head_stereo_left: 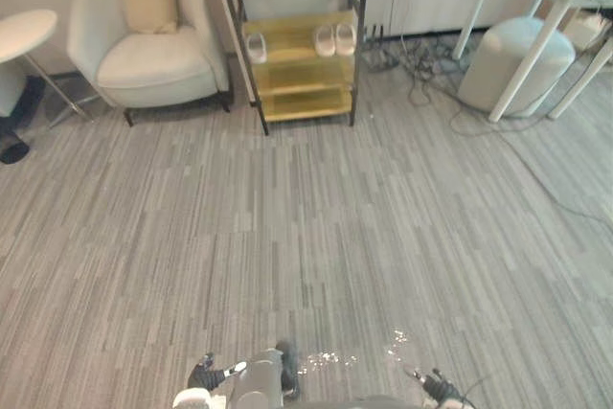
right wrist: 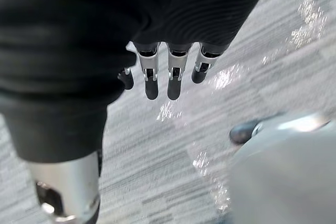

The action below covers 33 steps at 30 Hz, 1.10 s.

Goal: Organize the slippers on the shoe rack

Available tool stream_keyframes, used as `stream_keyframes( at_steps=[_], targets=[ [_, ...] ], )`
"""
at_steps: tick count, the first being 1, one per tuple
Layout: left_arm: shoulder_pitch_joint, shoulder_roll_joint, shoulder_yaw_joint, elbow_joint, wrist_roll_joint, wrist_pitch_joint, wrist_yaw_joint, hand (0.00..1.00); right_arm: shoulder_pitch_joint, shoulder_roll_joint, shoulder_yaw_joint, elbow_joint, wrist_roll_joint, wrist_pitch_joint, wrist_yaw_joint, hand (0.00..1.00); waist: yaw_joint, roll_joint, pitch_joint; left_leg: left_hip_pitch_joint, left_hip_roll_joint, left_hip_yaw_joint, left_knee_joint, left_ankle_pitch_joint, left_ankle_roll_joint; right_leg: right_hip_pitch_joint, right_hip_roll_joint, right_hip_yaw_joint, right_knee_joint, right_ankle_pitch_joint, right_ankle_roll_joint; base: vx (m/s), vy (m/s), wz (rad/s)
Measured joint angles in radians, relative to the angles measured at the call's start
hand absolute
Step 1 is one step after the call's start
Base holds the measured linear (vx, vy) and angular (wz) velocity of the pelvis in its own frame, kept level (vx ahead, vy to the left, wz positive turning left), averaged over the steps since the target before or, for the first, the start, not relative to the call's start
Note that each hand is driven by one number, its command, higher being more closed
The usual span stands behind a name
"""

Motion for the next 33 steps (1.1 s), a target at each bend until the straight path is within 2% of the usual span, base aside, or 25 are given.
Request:
stream_keyframes(
  at_steps=[1, 2, 3, 4, 5, 6, 8, 10, 12, 14, 15, 16, 18, 19, 20, 21, 22, 23, 24, 25, 26, 27, 29, 31, 33],
  targets=[
    [-0.012, 0.009, -0.001, 0.0, 0.001, 0.0, -0.001, 0.0, 0.0, 0.028, 0.002, -0.014, -0.003, -0.002, 0.004, 0.0, 0.007, -0.018, -0.007, -0.003, -0.008, 0.015, 0.031, -0.051, 0.002, -0.041, -0.014, -0.001, 0.104, 0.002, 0.0, 0.47, 0.205, -0.28],
    [-0.015, 0.01, -0.001, 0.002, 0.001, 0.001, -0.001, 0.0, 0.0, 0.039, 0.001, -0.027, -0.011, -0.003, 0.006, 0.0, 0.013, -0.02, -0.007, 0.009, -0.009, 0.024, 0.044, -0.076, 0.007, -0.081, -0.017, 0.009, 0.209, 0.002, 0.002, 0.48, 0.205, -0.29],
    [-0.017, 0.012, -0.002, 0.003, 0.001, 0.002, 0.0, 0.0, 0.0, 0.038, -0.002, -0.037, -0.028, -0.004, 0.006, 0.0, 0.017, -0.03, -0.001, 0.046, -0.014, 0.045, 0.049, -0.098, 0.024, -0.148, -0.025, 0.029, 0.39, 0.015, 0.031, 0.5, 0.23, -0.23],
    [-0.017, 0.018, -0.008, 0.005, 0.001, 0.008, 0.0, 0.0, 0.0, 0.038, -0.002, -0.036, -0.038, -0.003, 0.009, 0.0, 0.013, -0.036, 0.003, 0.092, -0.028, 0.046, 0.047, -0.127, 0.03, -0.201, -0.036, 0.03, 0.559, 0.039, 0.089, 0.62, 0.273, -0.17],
    [-0.016, 0.02, -0.015, 0.008, 0.0, 0.011, 0.0, 0.0, 0.0, 0.037, -0.01, -0.036, -0.038, -0.003, 0.013, 0.0, 0.008, -0.036, 0.004, 0.15, -0.038, 0.048, 0.043, -0.157, 0.033, -0.254, -0.048, 0.011, 0.729, 0.051, 0.109, 0.54, 0.215, -0.04],
    [-0.016, 0.02, -0.023, 0.009, 0.0, 0.011, 0.0, 0.0, 0.0, 0.03, -0.013, -0.039, -0.038, -0.002, 0.022, 0.0, 0.004, -0.034, 0.005, 0.209, -0.047, 0.045, 0.026, -0.178, 0.035, -0.291, -0.072, -0.053, 0.837, 0.047, 0.094, 0.55, 0.168, 0.02],
    [-0.023, 0.017, -0.034, 0.009, 0.0, 0.011, -0.001, 0.0, -0.017, 0.023, -0.011, -0.043, -0.037, -0.001, 0.033, 0.0, -0.004, -0.024, 0.011, 0.336, -0.055, 0.03, -0.052, -0.184, 0.037, -0.337, -0.13, -0.221, 0.889, 0.011, 0.015, 0.59, 0.114, 0.1],
    [-0.034, 0.006, -0.044, 0.006, -0.002, 0.009, -0.008, 0.0, -0.033, 0.021, -0.008, -0.049, -0.038, -0.003, 0.033, 0.0, -0.016, 0.002, 0.022, 0.415, -0.024, 0.023, -0.101, -0.184, 0.036, -0.378, -0.123, -0.343, 0.762, -0.021, -0.017, 0.49, 0.017, 0.13],
    [-0.04, -0.005, -0.047, 0.002, -0.003, 0.009, -0.012, 0.0, -0.042, 0.014, -0.005, -0.068, -0.038, -0.007, 0.034, 0.0, -0.027, 0.02, 0.031, 0.455, 0.015, 0.017, -0.121, -0.186, 0.033, -0.434, -0.076, -0.362, 0.534, -0.005, -0.018, 0.46, -0.096, 0.18],
    [-0.044, -0.016, -0.049, -0.003, -0.003, 0.008, -0.017, 0.0, -0.042, 0.009, 0.002, -0.079, -0.036, -0.014, 0.034, 0.0, -0.034, 0.026, 0.035, 0.482, 0.046, 0.017, -0.127, -0.202, -0.011, -0.462, -0.014, -0.328, 0.248, 0.141, -0.016, 0.42, -0.138, 0.19],
    [-0.045, -0.015, -0.048, -0.003, -0.003, 0.007, -0.019, 0.0, -0.035, 0.012, 0.009, -0.077, -0.036, -0.014, 0.034, 0.0, -0.033, 0.01, 0.029, 0.499, 0.044, 0.013, -0.127, -0.221, -0.046, -0.464, -0.001, -0.297, 0.122, 0.265, -0.03, 0.37, -0.192, 0.3],
    [-0.043, -0.012, -0.042, 0.002, 0.0, 0.008, -0.02, 0.0, -0.023, 0.017, 0.012, -0.073, -0.033, -0.013, 0.035, 0.0, -0.036, -0.022, 0.016, 0.536, 0.029, -0.009, -0.123, -0.254, -0.095, -0.469, -0.01, -0.261, 0.123, 0.405, -0.073, 0.58, -0.306, 0.21],
    [-0.047, -0.064, -0.022, 0.016, 0.0, 0.005, -0.021, 0.0, -0.038, -0.003, 0.014, -0.073, -0.037, -0.013, 0.038, 0.0, -0.04, 0.032, -0.002, 0.523, 0.092, -0.041, -0.041, -0.264, -0.104, -0.469, 0.025, -0.286, 0.193, 0.314, -0.082, 0.62, -0.346, 0.22],
    [-0.047, -0.11, 0.037, 0.001, 0.0, 0.006, -0.025, 0.0, -0.033, -0.003, 0.009, -0.077, -0.037, -0.013, 0.04, 0.0, -0.043, 0.069, 0.004, 0.417, 0.155, -0.08, 0.238, -0.252, -0.113, -0.414, 0.068, -0.313, 0.164, 0.267, -0.089, 0.47, -0.247, 0.21],
    [-0.047, -0.114, 0.044, -0.001, 0.0, 0.006, -0.025, 0.0, -0.032, -0.003, 0.004, -0.079, -0.037, -0.013, 0.04, 0.0, -0.043, 0.074, 0.005, 0.4, 0.163, -0.085, 0.278, -0.244, -0.114, -0.406, 0.073, -0.315, 0.16, 0.263, -0.092, 0.46, -0.247, 0.03],
    [-0.045, -0.127, 0.075, -0.012, -0.001, 0.007, -0.026, 0.0, -0.03, -0.009, 0.01, -0.082, -0.036, -0.011, 0.04, 0.0, -0.038, 0.091, 0.014, 0.329, 0.205, -0.098, 0.461, -0.168, -0.101, -0.356, 0.102, -0.317, 0.145, 0.245, -0.107, 0.26, -0.125, -0.12],
    [-0.037, -0.134, 0.095, -0.024, -0.002, 0.007, -0.026, 0.0, -0.024, -0.012, 0.015, -0.082, -0.034, -0.01, 0.036, 0.0, -0.031, 0.09, 0.024, 0.285, 0.242, -0.097, 0.594, -0.134, -0.092, -0.311, 0.122, -0.313, 0.127, 0.223, -0.13, 0.42, -0.183, -0.19],
    [-0.033, -0.133, 0.109, -0.044, -0.003, 0.007, -0.026, 0.0, -0.013, -0.008, 0.019, -0.083, -0.03, -0.01, 0.03, 0.0, -0.031, 0.083, 0.032, 0.239, 0.269, -0.088, 0.716, -0.141, -0.095, -0.238, 0.132, -0.309, 0.11, 0.199, -0.144, 0.41, -0.126, -0.15],
    [-0.033, -0.131, 0.109, -0.056, -0.003, 0.006, -0.026, 0.0, -0.008, -0.001, 0.02, -0.084, -0.027, -0.009, 0.026, 0.0, -0.028, 0.072, 0.038, 0.215, 0.27, -0.072, 0.755, -0.149, -0.104, -0.19, 0.132, -0.303, 0.093, 0.184, -0.146, 0.45, -0.144, -0.09],
    [-0.03, -0.13, 0.109, -0.068, -0.005, 0.005, -0.026, 0.0, -0.003, 0.003, 0.02, -0.086, -0.025, -0.009, 0.021, 0.0, -0.027, 0.063, 0.036, 0.183, 0.268, -0.049, 0.755, -0.158, -0.106, -0.148, 0.132, -0.298, 0.065, 0.174, -0.141, 0.36, -0.106, -0.06],
    [-0.028, -0.129, 0.109, -0.075, -0.007, 0.002, -0.025, 0.0, 0.0, 0.006, 0.019, -0.086, -0.024, -0.008, 0.02, 0.0, -0.025, 0.058, 0.033, 0.14, 0.264, -0.018, 0.723, -0.174, -0.088, -0.105, 0.132, -0.293, 0.025, 0.166, -0.125, 0.33, -0.092, -0.1],
    [-0.027, -0.128, 0.106, -0.075, -0.009, -0.006, -0.024, 0.0, -0.001, 0.007, 0.018, -0.075, -0.021, -0.006, 0.019, 0.0, -0.02, 0.055, 0.032, 0.107, 0.24, 0.002, 0.638, -0.194, -0.093, -0.079, 0.127, -0.288, -0.002, 0.17, -0.107, 0.36, -0.044, -0.2],
    [-0.034, -0.124, 0.104, -0.08, -0.02, -0.012, -0.022, 0.0, -0.002, 0.007, 0.014, -0.073, -0.016, -0.003, 0.019, 0.0, -0.006, 0.053, 0.033, 0.078, 0.177, 0.031, 0.364, -0.194, -0.085, -0.039, 0.115, -0.264, -0.04, 0.17, -0.102, 0.47, 0.043, -0.32],
    [-0.039, -0.113, 0.077, -0.079, -0.021, -0.012, -0.02, 0.0, -0.003, 0.014, 0.001, -0.067, -0.016, -0.003, 0.019, 0.0, 0.003, 0.043, 0.03, 0.079, 0.093, 0.032, 0.063, -0.127, -0.078, -0.008, 0.091, -0.245, -0.065, 0.153, -0.075, 0.44, 0.123, -0.32],
    [-0.04, -0.115, 0.057, -0.067, -0.029, -0.013, -0.02, 0.0, -0.002, 0.008, 0.001, -0.053, -0.017, -0.003, 0.019, 0.0, 0.02, 0.053, 0.025, 0.09, 0.065, 0.027, -0.106, -0.005, -0.059, 0.024, 0.089, -0.217, -0.086, 0.123, -0.037, 0.46, 0.168, -0.44]
  ],
)
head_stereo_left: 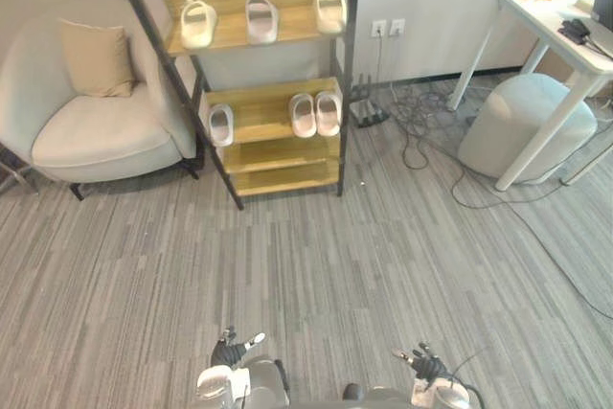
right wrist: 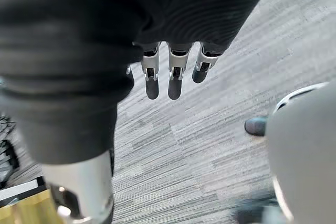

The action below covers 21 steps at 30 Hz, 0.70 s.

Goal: Organize the slippers on the shoe rack

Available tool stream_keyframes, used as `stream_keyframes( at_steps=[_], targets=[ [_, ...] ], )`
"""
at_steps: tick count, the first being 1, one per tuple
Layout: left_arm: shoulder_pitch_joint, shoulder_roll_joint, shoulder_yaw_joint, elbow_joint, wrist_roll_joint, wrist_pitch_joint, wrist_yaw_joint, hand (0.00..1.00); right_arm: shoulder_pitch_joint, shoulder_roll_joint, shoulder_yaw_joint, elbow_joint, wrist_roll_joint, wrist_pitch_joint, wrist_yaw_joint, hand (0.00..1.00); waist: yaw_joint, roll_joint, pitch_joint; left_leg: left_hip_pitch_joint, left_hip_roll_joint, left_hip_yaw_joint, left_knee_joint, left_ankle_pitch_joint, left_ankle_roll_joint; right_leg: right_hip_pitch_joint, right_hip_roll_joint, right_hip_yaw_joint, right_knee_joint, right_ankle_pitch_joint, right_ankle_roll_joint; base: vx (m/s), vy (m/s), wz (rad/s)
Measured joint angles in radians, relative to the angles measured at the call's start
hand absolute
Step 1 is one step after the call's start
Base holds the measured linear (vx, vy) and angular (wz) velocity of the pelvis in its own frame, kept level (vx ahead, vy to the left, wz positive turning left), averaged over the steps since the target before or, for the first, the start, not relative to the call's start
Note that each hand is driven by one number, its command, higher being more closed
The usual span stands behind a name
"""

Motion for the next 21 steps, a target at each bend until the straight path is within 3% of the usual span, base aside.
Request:
stream_keyframes(
  at_steps=[1, 2, 3, 5, 7, 9, 10, 12, 13, 14, 16, 17, 19, 20, 21],
  targets=[
    [-0.005, 0.002, -0.002, 0.007, -0.002, 0.0, -0.001, 0.0, -0.002, 0.001, 0.0, 0.016, 0.0, 0.0, 0.0, 0.0, 0.006, -0.003, -0.004, 0.004, -0.005, -0.007, 0.028, 0.058, 0.041, 0.022, -0.002, 0.018, 0.002, -0.026, 0.021, 0.51, 0.185, -0.29],
    [-0.011, 0.02, -0.006, 0.006, -0.001, 0.001, -0.005, 0.0, -0.004, 0.013, 0.001, 0.026, -0.001, 0.002, 0.0, 0.0, 0.001, -0.037, -0.014, -0.003, -0.038, -0.002, 0.075, 0.008, 0.071, 0.036, -0.041, 0.02, 0.023, -0.057, 0.04, 0.52, 0.162, -0.14],
    [-0.014, 0.032, -0.009, 0.009, 0.0, 0.001, -0.006, 0.0, 0.007, 0.025, 0.001, 0.029, -0.007, 0.002, 0.001, 0.0, 0.002, -0.063, -0.021, 0.001, -0.057, 0.01, 0.105, -0.038, 0.078, 0.017, -0.069, 0.024, 0.093, -0.086, 0.065, 0.6, 0.202, -0.04],
    [-0.018, 0.037, -0.017, 0.03, -0.003, 0.002, -0.006, 0.0, 0.007, 0.025, -0.003, 0.032, -0.019, 0.001, 0.003, 0.0, 0.001, -0.065, -0.026, 0.04, -0.072, 0.014, 0.13, -0.102, 0.092, -0.09, -0.106, 0.047, 0.393, -0.099, 0.095, 0.43, 0.178, -0.04],
    [-0.027, 0.056, -0.056, 0.052, -0.006, 0.009, -0.007, 0.0, 0.003, 0.026, -0.013, 0.023, -0.019, 0.0, 0.003, 0.0, -0.018, -0.082, -0.025, 0.12, -0.115, -0.008, 0.115, -0.139, 0.105, -0.224, -0.154, 0.08, 0.77, -0.066, 0.157, 0.5, 0.205, 0.47],
    [-0.026, 0.06, -0.073, 0.067, -0.009, 0.011, -0.007, 0.0, 0.001, 0.028, -0.013, 0.016, -0.019, -0.002, 0.003, 0.0, -0.021, -0.08, -0.022, 0.222, -0.14, -0.042, 0.078, -0.157, 0.108, -0.282, -0.178, 0.054, 0.936, -0.083, 0.128, 0.61, 0.121, 0.65],
    [-0.025, 0.056, -0.086, 0.066, -0.013, 0.013, -0.006, 0.0, 0.001, 0.024, -0.012, 0.006, -0.02, -0.006, 0.006, 0.0, -0.022, -0.065, -0.015, 0.323, -0.138, -0.074, 0.016, -0.157, 0.108, -0.318, -0.178, -0.006, 0.924, -0.115, 0.07, 0.5, 0.052, 0.51],
    [-0.022, 0.051, -0.086, 0.067, -0.018, 0.013, -0.006, 0.0, 0.001, 0.024, -0.013, -0.006, -0.02, -0.009, 0.008, 0.0, -0.023, -0.058, -0.012, 0.366, -0.127, -0.093, -0.012, -0.157, 0.108, -0.353, -0.165, -0.036, 0.847, -0.131, 0.045, 0.44, -0.035, 0.56],
    [-0.023, 0.047, -0.086, 0.066, -0.022, 0.013, -0.006, 0.0, -0.001, 0.021, -0.013, -0.022, -0.018, -0.011, 0.011, 0.0, -0.026, -0.049, -0.007, 0.4, -0.099, -0.11, -0.035, -0.159, 0.105, -0.412, -0.129, -0.037, 0.658, -0.131, 0.032, 0.5, -0.102, 0.54],
    [-0.022, 0.046, -0.086, 0.066, -0.024, 0.013, -0.006, 0.0, -0.002, 0.021, -0.013, -0.024, -0.018, -0.012, 0.011, 0.0, -0.027, -0.047, -0.006, 0.403, -0.093, -0.115, -0.038, -0.16, 0.102, -0.422, -0.12, -0.032, 0.612, -0.125, 0.029, 0.4, -0.122, 0.55],
    [-0.005, 0.05, -0.087, 0.064, -0.029, 0.011, -0.006, 0.0, -0.013, 0.021, -0.011, -0.023, -0.018, -0.011, 0.013, 0.0, -0.041, -0.049, -0.007, 0.423, -0.075, -0.124, -0.055, -0.178, 0.073, -0.435, -0.075, 0.023, 0.343, 0.004, 0.035, 0.35, -0.164, 0.51],
    [-0.001, 0.058, -0.083, 0.066, -0.03, 0.011, -0.007, 0.0, -0.007, 0.029, -0.013, -0.016, -0.012, -0.011, 0.014, 0.0, -0.05, -0.067, -0.012, 0.443, -0.078, -0.137, -0.054, -0.219, 0.034, -0.44, -0.071, 0.064, 0.272, 0.17, 0.016, 0.4, -0.231, 0.54],
    [0.005, 0.011, -0.028, 0.074, -0.036, 0.012, -0.005, 0.0, -0.019, 0.012, -0.011, -0.013, -0.001, -0.008, 0.016, 0.0, -0.042, -0.024, -0.027, 0.462, -0.032, -0.156, -0.022, -0.246, 0.017, -0.433, -0.039, 0.046, 0.322, 0.129, -0.015, 0.42, -0.248, 0.26],
    [0.013, -0.006, -0.005, 0.063, -0.039, 0.01, -0.005, 0.0, -0.019, 0.008, -0.011, -0.014, -0.003, -0.007, 0.018, 0.0, -0.04, -0.007, -0.04, 0.415, -0.012, -0.16, 0.076, -0.246, 0.016, -0.423, -0.035, 0.027, 0.313, 0.111, -0.023, 0.61, -0.322, 0.31],
    [0.012, -0.023, 0.031, 0.054, -0.04, 0.011, -0.005, 0.0, -0.013, -0.001, -0.012, -0.025, -0.002, -0.007, 0.017, 0.0, -0.048, 0.017, -0.031, 0.325, 0.015, -0.161, 0.292, -0.236, 0.0, -0.365, -0.021, 0.009, 0.273, 0.097, -0.037, 0.44, -0.246, 0.36]
  ],
)
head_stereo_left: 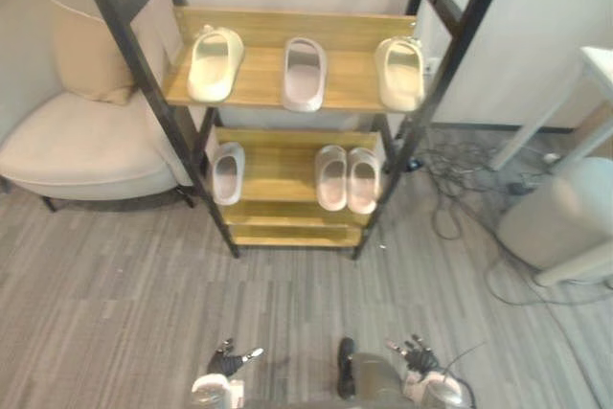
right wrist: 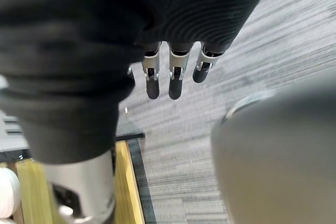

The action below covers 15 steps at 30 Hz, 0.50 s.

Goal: Organize the slippers on the shoe rack

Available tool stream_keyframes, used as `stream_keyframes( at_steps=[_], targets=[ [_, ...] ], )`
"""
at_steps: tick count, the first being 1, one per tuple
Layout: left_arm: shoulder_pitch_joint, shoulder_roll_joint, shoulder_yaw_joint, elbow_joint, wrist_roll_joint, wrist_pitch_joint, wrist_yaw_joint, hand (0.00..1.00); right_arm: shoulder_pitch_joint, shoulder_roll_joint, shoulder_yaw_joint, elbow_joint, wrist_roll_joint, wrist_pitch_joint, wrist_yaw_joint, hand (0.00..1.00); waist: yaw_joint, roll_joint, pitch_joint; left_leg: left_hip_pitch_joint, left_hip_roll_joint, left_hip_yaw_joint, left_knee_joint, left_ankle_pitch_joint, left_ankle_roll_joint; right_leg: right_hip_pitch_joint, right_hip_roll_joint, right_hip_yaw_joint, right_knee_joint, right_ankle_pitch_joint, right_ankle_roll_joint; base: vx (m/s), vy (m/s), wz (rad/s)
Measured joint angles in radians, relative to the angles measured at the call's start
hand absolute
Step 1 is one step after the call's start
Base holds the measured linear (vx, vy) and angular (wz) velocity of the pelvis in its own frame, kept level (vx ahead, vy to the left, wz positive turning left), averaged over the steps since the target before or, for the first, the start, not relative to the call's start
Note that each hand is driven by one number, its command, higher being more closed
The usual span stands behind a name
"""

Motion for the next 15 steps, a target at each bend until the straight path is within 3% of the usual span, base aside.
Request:
stream_keyframes(
  at_steps=[2, 3, 5, 7, 9, 11, 12, 15],
  targets=[
    [0.006, -0.015, 0.039, -0.027, -0.008, 0.001, 0.0, 0.0, 0.014, -0.008, 0.003, -0.004, 0.002, 0.004, -0.002, 0.0, 0.003, 0.008, 0.004, -0.084, 0.048, 0.022, 0.221, 0.07, -0.039, 0.061, 0.016, -0.013, -0.035, -0.016, -0.015, 0.35, -0.171, 0.18],
    [0.017, -0.011, 0.046, -0.046, -0.008, -0.001, 0.0, 0.0, 0.029, -0.008, 0.004, -0.006, 0.005, 0.003, -0.008, 0.0, 0.009, 0.003, 0.01, -0.135, 0.099, 0.051, 0.368, 0.066, -0.035, 0.124, 0.026, -0.017, -0.059, -0.038, -0.026, 0.36, -0.156, 0.03],
    [0.023, -0.007, 0.041, -0.058, -0.008, -0.006, 0.0, 0.0, 0.042, 0.001, 0.001, -0.006, 0.024, 0.003, -0.018, 0.0, 0.009, -0.005, 0.011, -0.177, 0.148, 0.119, 0.419, 0.041, -0.028, 0.216, 0.025, -0.026, -0.111, -0.047, -0.027, 0.29, -0.085, 0.02],
    [0.017, -0.002, 0.034, -0.058, -0.007, -0.009, 0.0, 0.0, 0.041, 0.005, 0.001, -0.002, 0.024, 0.003, -0.017, 0.0, 0.009, -0.012, 0.01, -0.224, 0.146, 0.152, 0.3, 0.024, -0.029, 0.262, 0.012, -0.02, -0.163, -0.043, -0.02, 0.3, 0.007, -0.07],
    [0.005, 0.013, -0.001, -0.05, -0.006, -0.009, 0.0, 0.0, 0.035, 0.008, 0.0, 0.003, 0.024, 0.005, -0.018, 0.0, 0.01, -0.021, 0.014, -0.238, 0.097, 0.144, 0.053, 0.026, -0.041, 0.287, -0.017, -0.01, -0.184, -0.039, -0.008, 0.27, 0.105, -0.15],
    [-0.002, 0.023, -0.038, -0.046, -0.006, -0.008, 0.0, 0.0, 0.038, 0.006, 0.0, 0.006, 0.025, 0.005, -0.018, 0.0, 0.009, -0.021, 0.016, -0.223, 0.031, 0.081, -0.209, 0.143, -0.045, 0.295, -0.034, 0.001, -0.19, -0.044, 0.029, 0.24, 0.2, -0.2],
    [-0.001, 0.022, -0.056, -0.036, -0.006, -0.01, 0.0, 0.0, 0.039, -0.001, 0.0, 0.008, 0.025, 0.005, -0.018, 0.0, 0.01, -0.007, 0.011, -0.218, 0.025, 0.044, -0.287, 0.266, -0.042, 0.308, -0.023, 0.014, -0.202, -0.054, 0.049, 0.23, 0.227, -0.18],
    [-0.02, 0.077, -0.086, -0.006, -0.005, -0.008, 0.0, 0.0, 0.035, 0.041, 0.003, 0.027, 0.021, 0.005, -0.02, 0.0, 0.006, -0.083, 0.005, -0.141, -0.032, 0.071, -0.369, 0.277, -0.018, 0.332, -0.079, 0.023, -0.219, -0.058, 0.088, 0.2, 0.172, -0.16]
  ],
)
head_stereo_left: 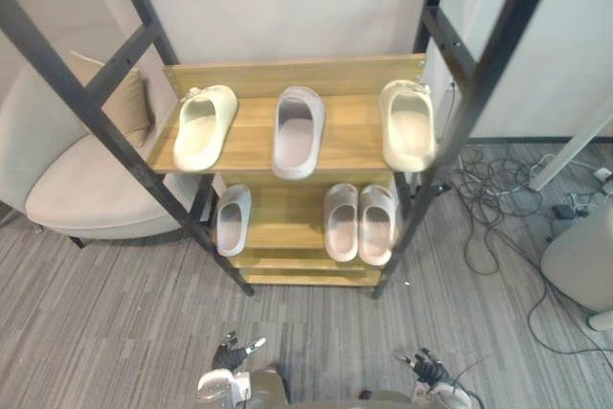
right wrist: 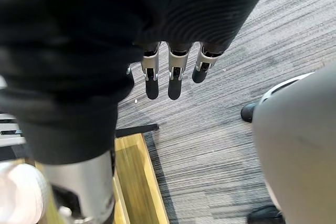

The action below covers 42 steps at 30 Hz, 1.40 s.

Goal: Organize the slippers on the shoe rack

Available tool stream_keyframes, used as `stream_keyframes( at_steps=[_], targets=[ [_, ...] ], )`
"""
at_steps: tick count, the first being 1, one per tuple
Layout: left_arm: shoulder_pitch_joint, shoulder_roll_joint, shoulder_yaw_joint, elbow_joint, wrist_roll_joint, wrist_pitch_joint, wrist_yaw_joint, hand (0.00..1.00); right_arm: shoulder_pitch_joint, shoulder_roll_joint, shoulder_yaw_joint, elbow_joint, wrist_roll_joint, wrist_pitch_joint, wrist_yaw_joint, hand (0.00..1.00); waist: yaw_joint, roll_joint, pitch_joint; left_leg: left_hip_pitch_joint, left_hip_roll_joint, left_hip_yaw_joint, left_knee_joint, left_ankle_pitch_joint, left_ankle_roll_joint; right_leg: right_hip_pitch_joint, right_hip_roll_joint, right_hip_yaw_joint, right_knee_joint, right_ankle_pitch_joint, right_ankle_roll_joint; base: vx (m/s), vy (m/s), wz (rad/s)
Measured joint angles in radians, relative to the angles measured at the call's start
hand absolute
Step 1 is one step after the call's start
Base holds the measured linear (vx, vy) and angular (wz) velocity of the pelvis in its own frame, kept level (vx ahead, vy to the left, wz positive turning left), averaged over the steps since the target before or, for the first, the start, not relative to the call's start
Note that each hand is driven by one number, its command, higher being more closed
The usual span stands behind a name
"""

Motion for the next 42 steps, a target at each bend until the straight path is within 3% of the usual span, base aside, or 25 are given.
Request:
stream_keyframes(
  at_steps=[1, 2, 5, 12, 18, 24, 36, 42],
  targets=[
    [0.0, 0.015, -0.013, 0.008, 0.001, 0.002, -0.001, 0.0, 0.0, 0.017, 0.0, 0.011, -0.001, 0.0, 0.001, 0.0, -0.001, -0.023, -0.011, 0.033, -0.024, 0.015, -0.059, 0.018, 0.013, 0.001, -0.019, 0.005, -0.003, 0.0, 0.004, 0.19, 0.147, -0.23],
    [0.0, 0.018, -0.017, 0.015, 0.001, 0.001, -0.001, 0.0, 0.001, 0.021, 0.001, 0.015, -0.001, 0.0, 0.001, 0.0, 0.0, -0.03, -0.015, 0.06, -0.038, 0.025, -0.098, 0.029, 0.021, 0.002, -0.029, 0.012, -0.002, 0.002, 0.008, 0.2, 0.197, -0.26],
    [-0.009, 0.02, -0.059, 0.038, 0.012, 0.002, -0.002, 0.0, 0.002, 0.016, 0.008, 0.012, -0.002, -0.002, 0.001, 0.0, -0.007, -0.026, -0.023, 0.117, -0.073, 0.032, -0.2, 0.064, 0.04, 0.007, -0.052, 0.015, -0.005, 0.003, 0.012, 0.09, 0.166, -0.1],
    [-0.018, 0.024, -0.092, 0.058, 0.039, 0.002, 0.001, 0.0, 0.001, -0.002, 0.08, -0.044, -0.048, -0.002, -0.021, 0.0, -0.012, -0.013, -0.021, 0.12, -0.09, 0.031, -0.207, 0.069, 0.039, 0.019, -0.065, 0.012, -0.021, -0.016, 0.042, -0.01, 0.029, 0.0],
    [-0.015, 0.016, -0.113, 0.053, 0.061, 0.002, 0.018, 0.0, 0.162, -0.001, 0.144, -0.496, -0.2, -0.001, -0.064, 0.0, -0.027, -0.006, -0.029, 0.13, -0.08, 0.027, -0.207, 0.07, 0.039, 0.019, -0.055, 0.018, -0.006, -0.026, 0.039, -0.05, -0.043, -0.01],
    [0.006, 0.03, -0.113, 0.02, 0.077, 0.001, 0.025, 0.0, 0.279, 0.009, 0.154, -0.878, -0.315, -0.01, -0.072, 0.0, -0.03, -0.031, -0.031, 0.133, -0.075, 0.041, -0.206, 0.069, 0.037, 0.015, -0.051, 0.036, -0.005, -0.024, 0.037, -0.03, -0.013, -0.06],
    [0.013, 0.035, -0.132, 0.018, 0.078, -0.001, 0.024, 0.0, 0.296, 0.007, 0.218, -1.256, -0.483, -0.062, -0.078, 0.0, -0.033, -0.033, -0.037, 0.142, -0.073, 0.05, -0.201, 0.067, 0.035, 0.016, -0.05, 0.048, -0.001, -0.023, 0.036, -0.02, -0.008, -0.03],
    [0.012, 0.036, -0.148, 0.018, 0.081, -0.005, 0.022, 0.0, 0.228, -0.005, 0.24, -1.326, -0.522, -0.079, -0.099, 0.0, -0.027, -0.033, -0.039, 0.145, -0.074, 0.048, -0.201, 0.067, 0.036, 0.018, -0.05, 0.047, 0.003, -0.023, 0.036, -0.01, -0.006, 0.0]
  ],
)
